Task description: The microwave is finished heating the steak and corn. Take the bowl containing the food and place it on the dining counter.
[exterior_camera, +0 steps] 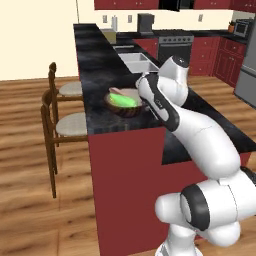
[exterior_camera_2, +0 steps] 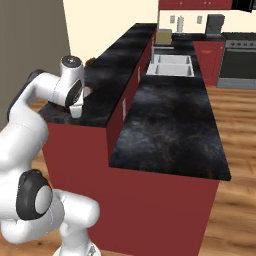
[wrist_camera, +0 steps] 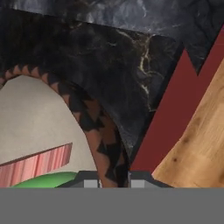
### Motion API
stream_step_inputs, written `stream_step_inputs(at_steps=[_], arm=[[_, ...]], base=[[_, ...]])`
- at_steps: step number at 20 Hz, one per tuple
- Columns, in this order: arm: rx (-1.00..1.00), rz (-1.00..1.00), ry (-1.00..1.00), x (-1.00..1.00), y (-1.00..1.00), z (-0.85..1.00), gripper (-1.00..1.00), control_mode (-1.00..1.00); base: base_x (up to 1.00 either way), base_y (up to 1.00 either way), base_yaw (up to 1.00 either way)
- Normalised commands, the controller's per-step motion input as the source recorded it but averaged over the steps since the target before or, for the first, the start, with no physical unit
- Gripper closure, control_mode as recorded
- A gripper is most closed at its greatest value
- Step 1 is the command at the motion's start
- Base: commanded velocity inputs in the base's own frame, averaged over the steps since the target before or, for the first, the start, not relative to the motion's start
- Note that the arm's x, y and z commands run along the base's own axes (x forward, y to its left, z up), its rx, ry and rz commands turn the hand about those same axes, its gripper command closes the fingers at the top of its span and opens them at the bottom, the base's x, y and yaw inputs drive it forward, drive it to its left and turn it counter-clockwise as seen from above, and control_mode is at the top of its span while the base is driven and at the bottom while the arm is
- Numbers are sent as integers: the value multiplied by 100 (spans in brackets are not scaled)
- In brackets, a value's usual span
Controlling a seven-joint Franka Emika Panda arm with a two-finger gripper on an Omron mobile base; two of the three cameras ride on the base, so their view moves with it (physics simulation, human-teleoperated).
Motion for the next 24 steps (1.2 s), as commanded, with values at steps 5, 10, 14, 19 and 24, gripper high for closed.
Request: stream_step_inputs(at_steps=[5,10,14,19,24], arm=[[0,-12,0,100,4,-37,100,-100],[0,-13,1,100,11,-34,100,-100],[0,-11,0,86,17,-21,100,-100],[0,-1,0,-6,3,4,-100,-100],[0,0,-12,-95,-2,22,-100,-100]], base=[[0,0,0],[0,0,0],[0,0,0],[0,0,0],[0,0,0]])
